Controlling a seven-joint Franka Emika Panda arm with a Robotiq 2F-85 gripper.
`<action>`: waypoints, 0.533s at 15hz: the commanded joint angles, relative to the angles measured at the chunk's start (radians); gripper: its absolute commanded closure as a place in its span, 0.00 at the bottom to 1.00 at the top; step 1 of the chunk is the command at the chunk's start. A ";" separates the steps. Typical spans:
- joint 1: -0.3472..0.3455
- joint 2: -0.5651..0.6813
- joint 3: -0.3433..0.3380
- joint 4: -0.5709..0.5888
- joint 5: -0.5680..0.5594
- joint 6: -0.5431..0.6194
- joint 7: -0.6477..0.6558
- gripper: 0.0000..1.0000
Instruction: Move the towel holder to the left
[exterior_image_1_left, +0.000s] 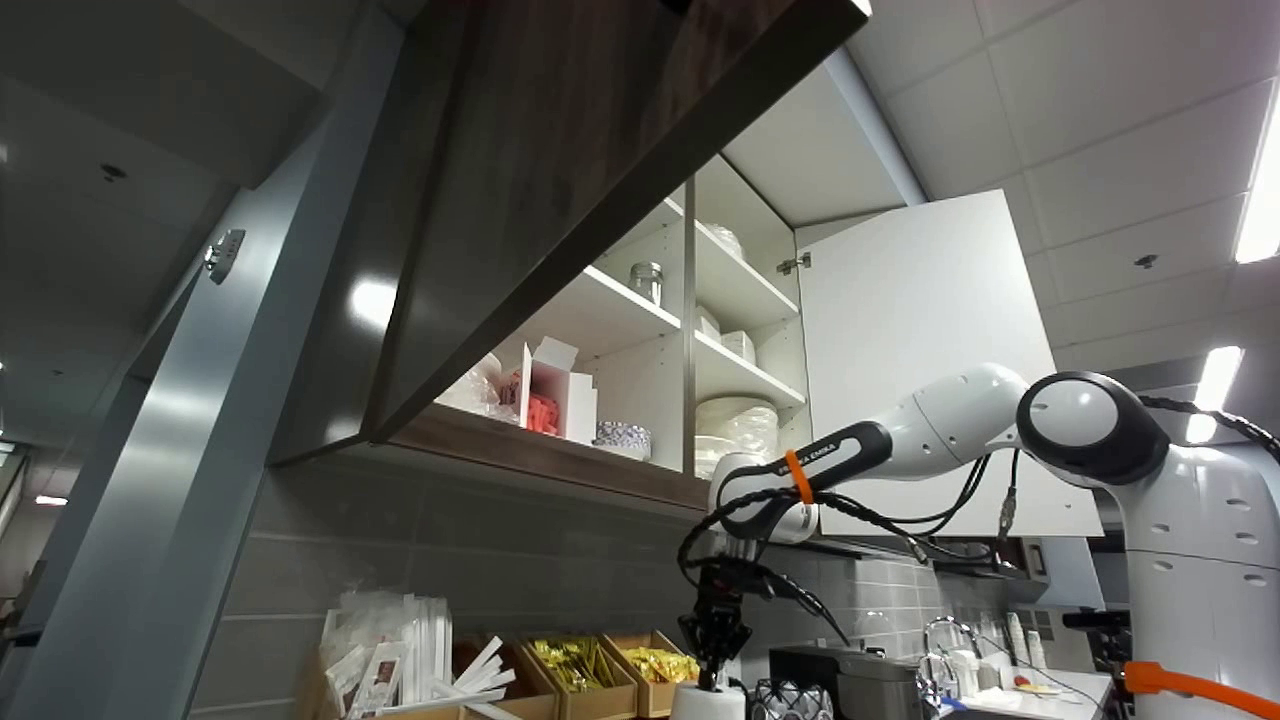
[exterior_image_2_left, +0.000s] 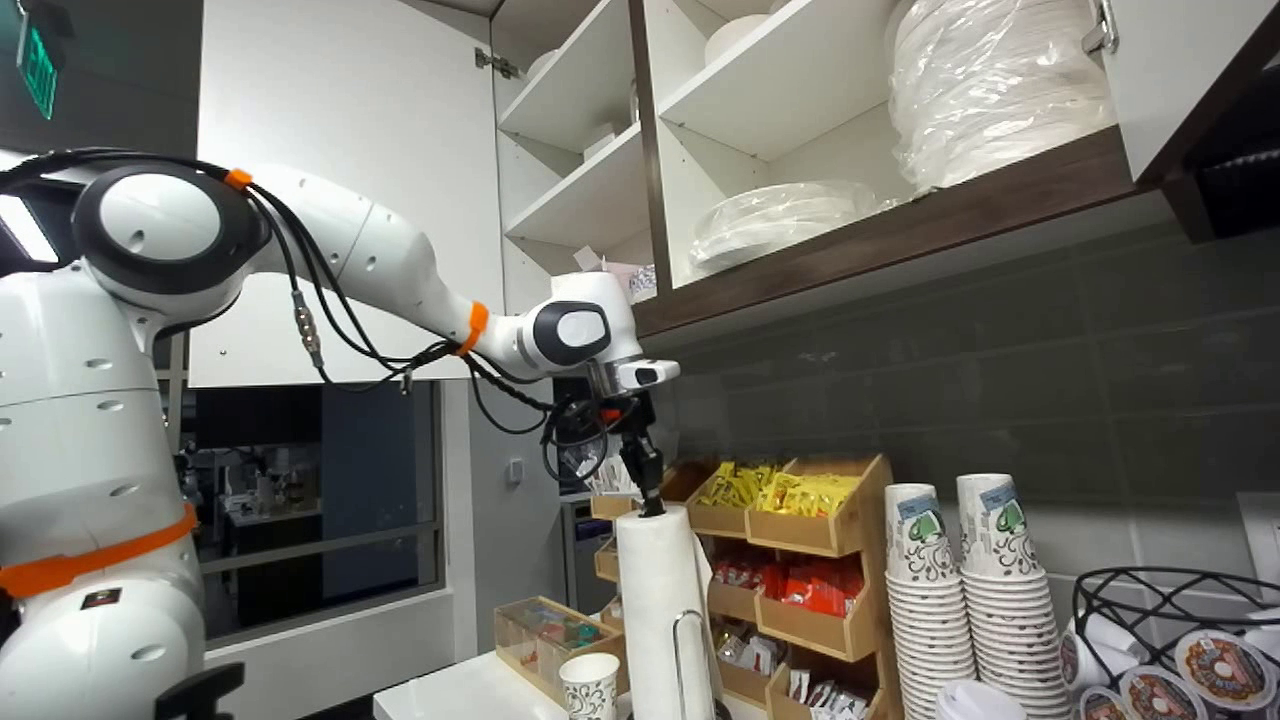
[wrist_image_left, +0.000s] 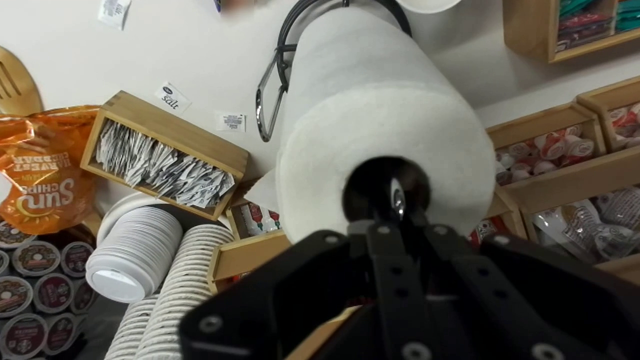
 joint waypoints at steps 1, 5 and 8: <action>0.000 -0.021 -0.004 -0.021 0.018 0.036 -0.008 0.74; -0.001 -0.024 -0.002 -0.018 0.016 0.048 -0.006 0.48; -0.001 -0.032 -0.006 -0.012 0.026 0.039 -0.008 0.26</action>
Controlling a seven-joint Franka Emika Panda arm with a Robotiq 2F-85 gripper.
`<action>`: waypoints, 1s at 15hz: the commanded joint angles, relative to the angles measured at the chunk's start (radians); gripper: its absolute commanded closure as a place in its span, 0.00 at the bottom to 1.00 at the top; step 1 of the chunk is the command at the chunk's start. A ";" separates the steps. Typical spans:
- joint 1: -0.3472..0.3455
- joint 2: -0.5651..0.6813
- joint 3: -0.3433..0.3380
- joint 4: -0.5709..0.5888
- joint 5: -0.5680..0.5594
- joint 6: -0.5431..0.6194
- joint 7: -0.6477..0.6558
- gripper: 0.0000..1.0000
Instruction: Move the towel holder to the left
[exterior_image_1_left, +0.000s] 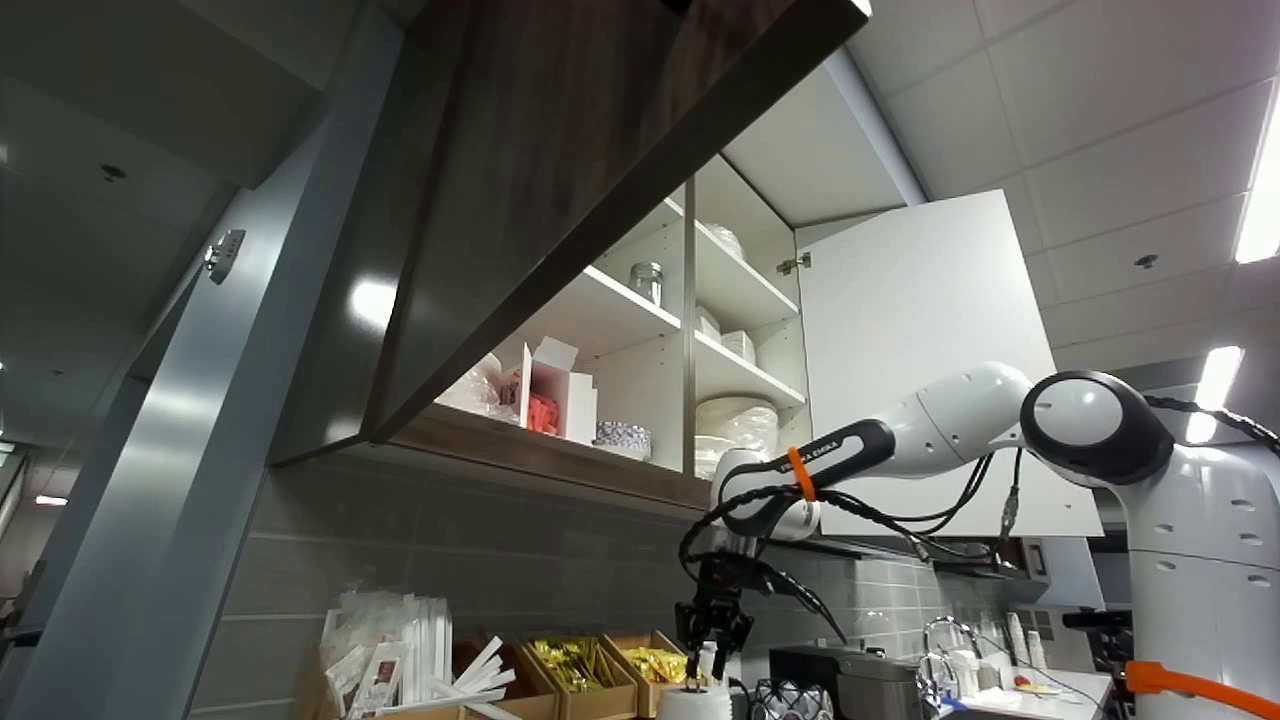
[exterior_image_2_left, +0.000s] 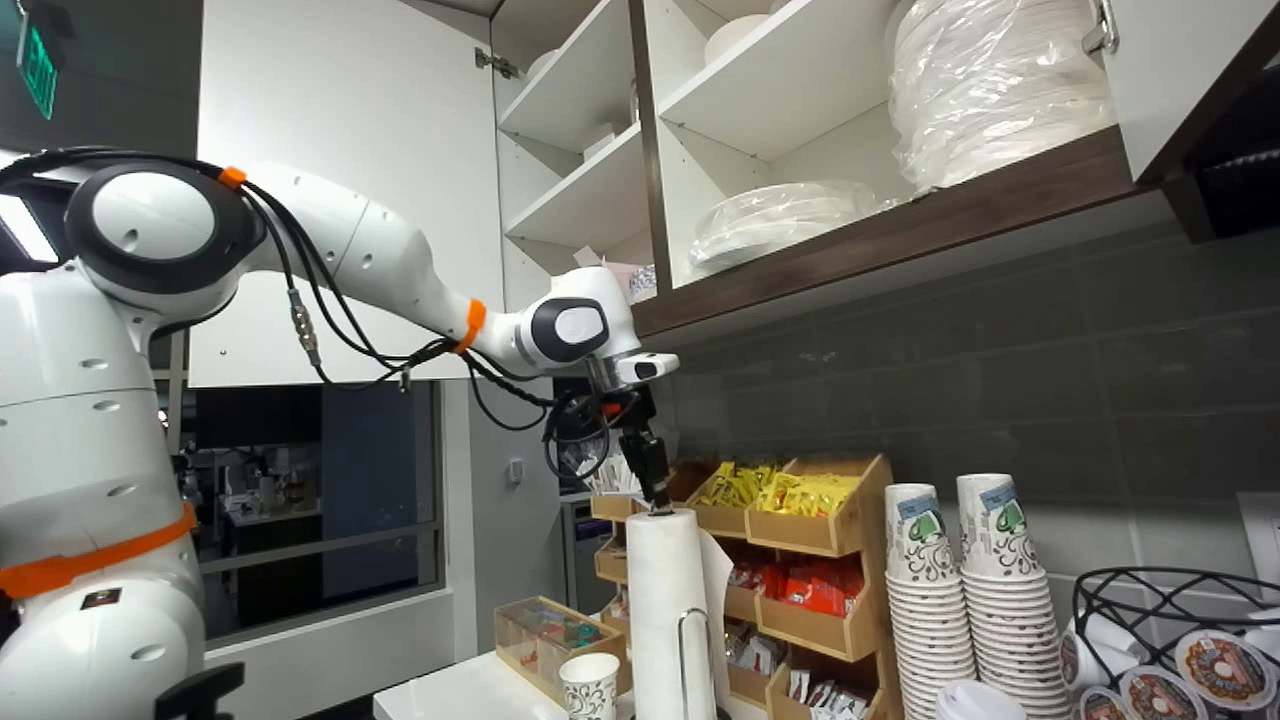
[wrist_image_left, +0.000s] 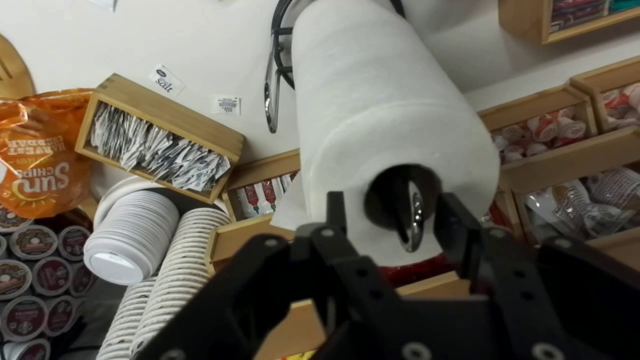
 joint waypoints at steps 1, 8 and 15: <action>-0.001 -0.024 -0.008 -0.008 0.033 0.005 -0.009 0.19; -0.029 -0.098 -0.025 -0.010 0.031 -0.035 0.009 0.00; -0.168 -0.124 -0.060 0.002 -0.137 -0.176 0.104 0.00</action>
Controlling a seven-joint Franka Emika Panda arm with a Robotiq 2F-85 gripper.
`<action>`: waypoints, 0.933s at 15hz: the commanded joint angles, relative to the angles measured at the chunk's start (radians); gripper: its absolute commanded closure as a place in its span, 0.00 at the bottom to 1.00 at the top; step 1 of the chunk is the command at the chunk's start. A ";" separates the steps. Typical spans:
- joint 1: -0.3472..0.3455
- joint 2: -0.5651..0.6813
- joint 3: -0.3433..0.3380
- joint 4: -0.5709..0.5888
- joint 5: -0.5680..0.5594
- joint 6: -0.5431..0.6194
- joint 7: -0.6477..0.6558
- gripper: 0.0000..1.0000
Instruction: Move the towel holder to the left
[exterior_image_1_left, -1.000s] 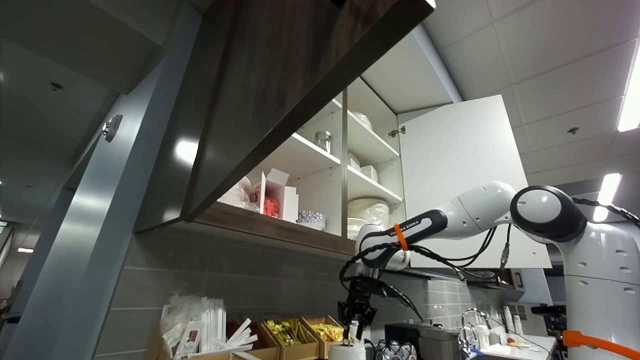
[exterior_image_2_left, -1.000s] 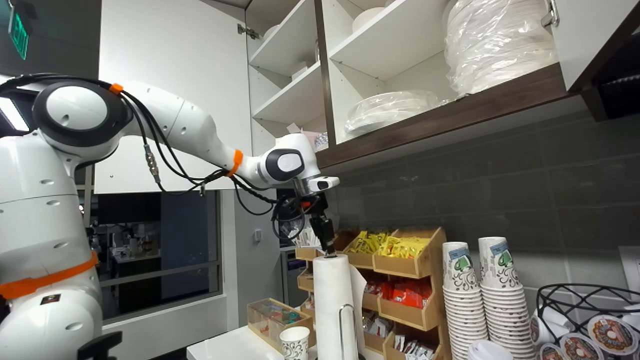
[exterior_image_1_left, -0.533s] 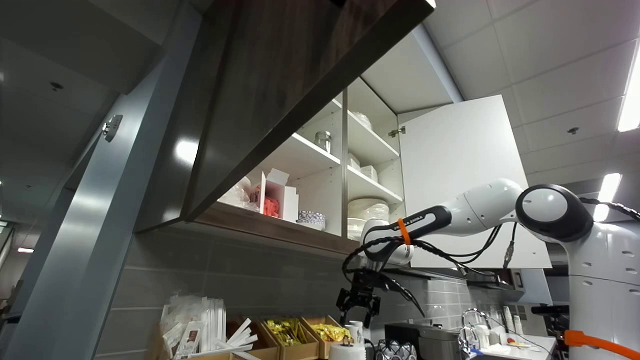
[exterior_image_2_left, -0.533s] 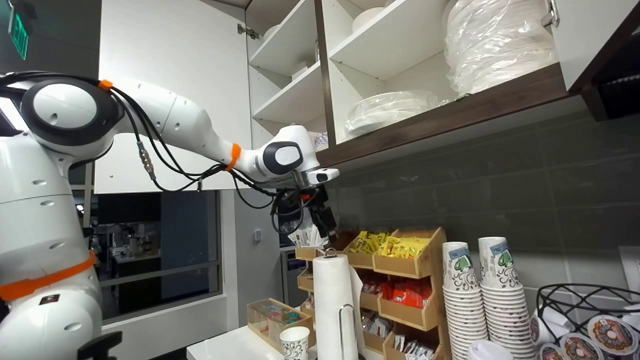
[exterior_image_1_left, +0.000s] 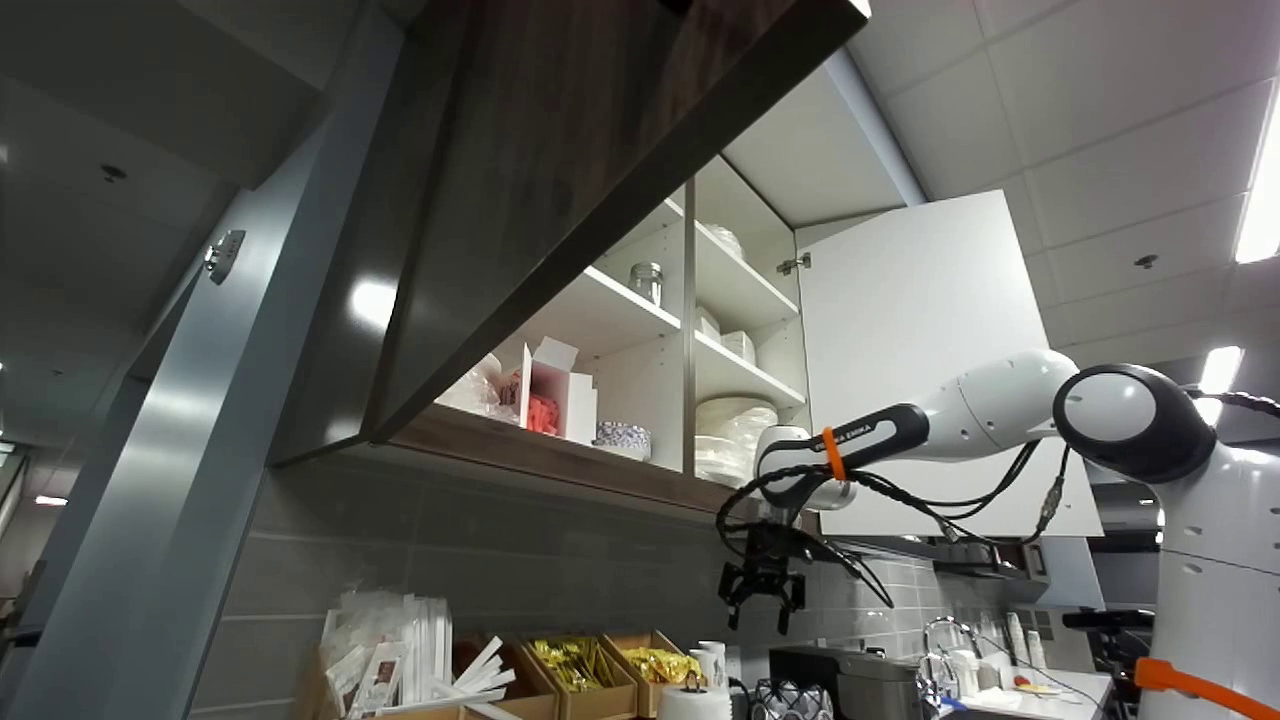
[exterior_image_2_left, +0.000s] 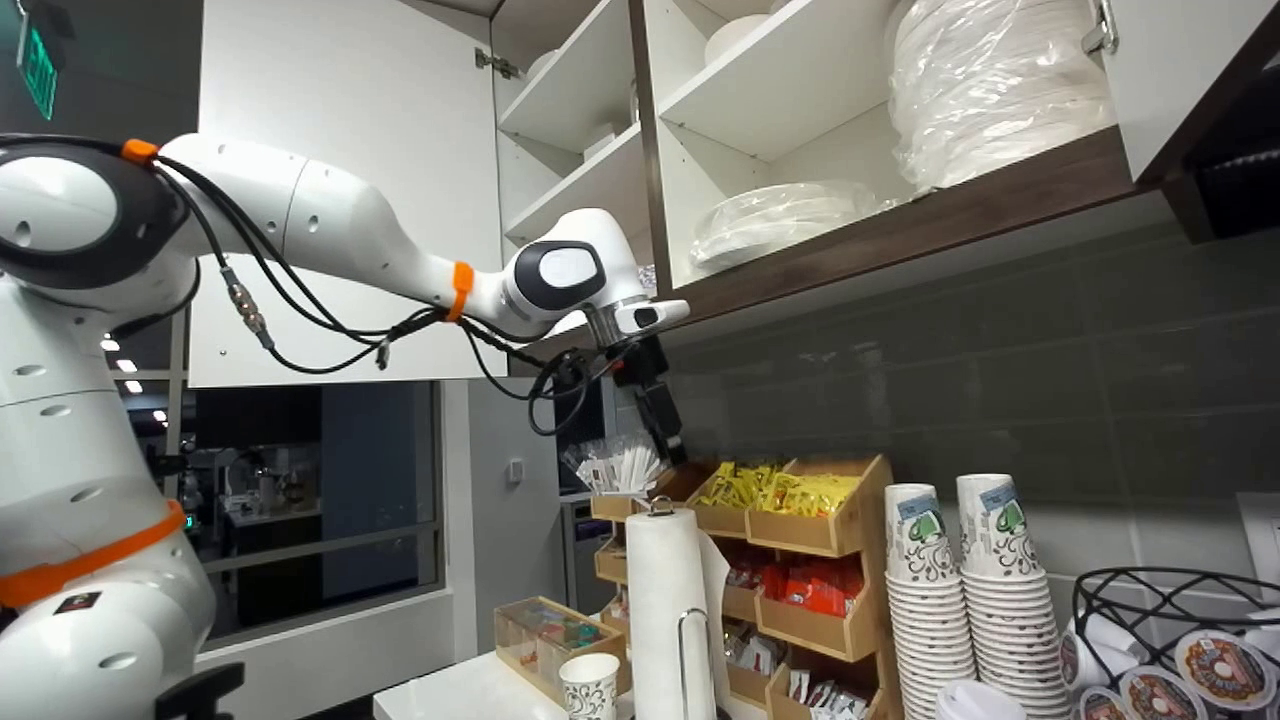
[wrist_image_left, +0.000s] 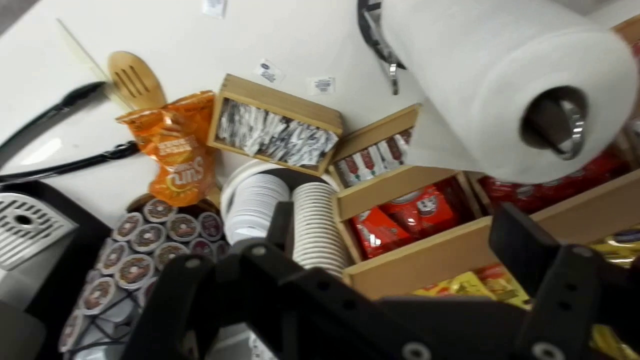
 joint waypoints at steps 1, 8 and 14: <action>-0.078 0.001 -0.022 -0.022 -0.107 -0.031 0.074 0.00; -0.144 0.065 -0.124 -0.113 -0.130 -0.034 0.038 0.00; -0.145 0.135 -0.184 -0.162 -0.079 -0.034 0.015 0.00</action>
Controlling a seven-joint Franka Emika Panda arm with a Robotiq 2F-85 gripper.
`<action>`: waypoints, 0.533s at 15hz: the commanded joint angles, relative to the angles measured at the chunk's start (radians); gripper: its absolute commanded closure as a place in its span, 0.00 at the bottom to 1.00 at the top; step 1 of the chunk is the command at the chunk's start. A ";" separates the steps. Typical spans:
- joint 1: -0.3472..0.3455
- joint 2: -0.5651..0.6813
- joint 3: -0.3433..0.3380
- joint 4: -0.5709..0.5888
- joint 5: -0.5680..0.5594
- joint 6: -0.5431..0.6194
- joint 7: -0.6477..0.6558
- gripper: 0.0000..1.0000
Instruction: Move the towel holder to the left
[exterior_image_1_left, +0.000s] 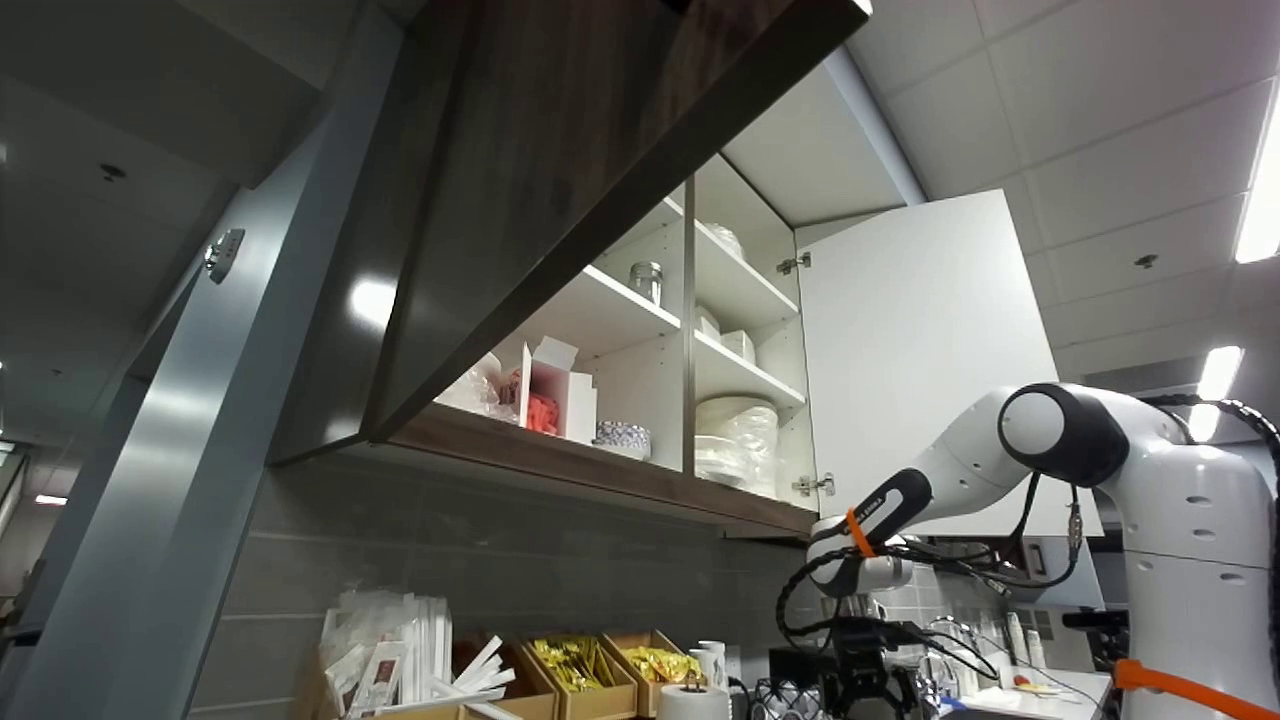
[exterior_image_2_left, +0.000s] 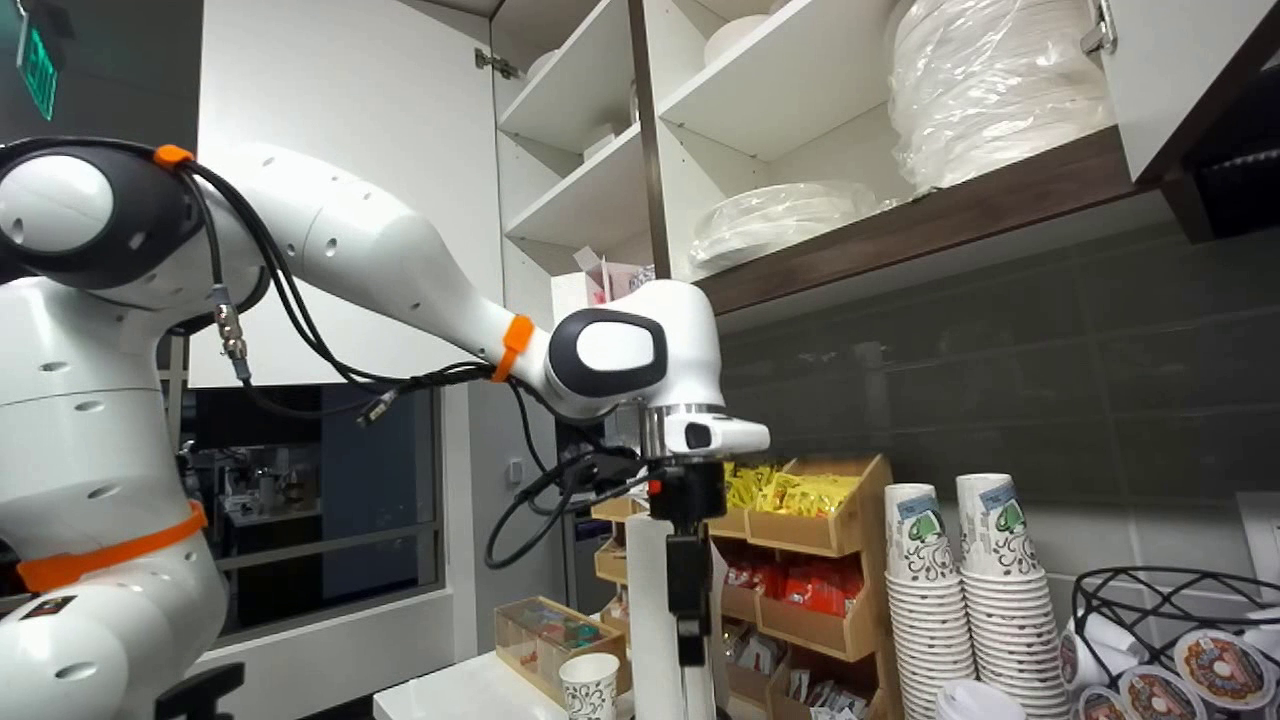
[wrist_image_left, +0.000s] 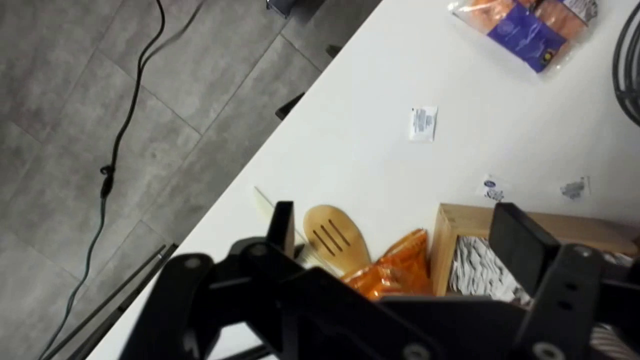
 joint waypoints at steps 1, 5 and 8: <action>0.000 0.016 -0.008 -0.003 0.002 0.001 -0.005 0.00; 0.003 0.013 -0.003 0.009 0.001 0.002 -0.005 0.00; 0.002 0.010 -0.003 0.009 0.001 0.002 -0.005 0.00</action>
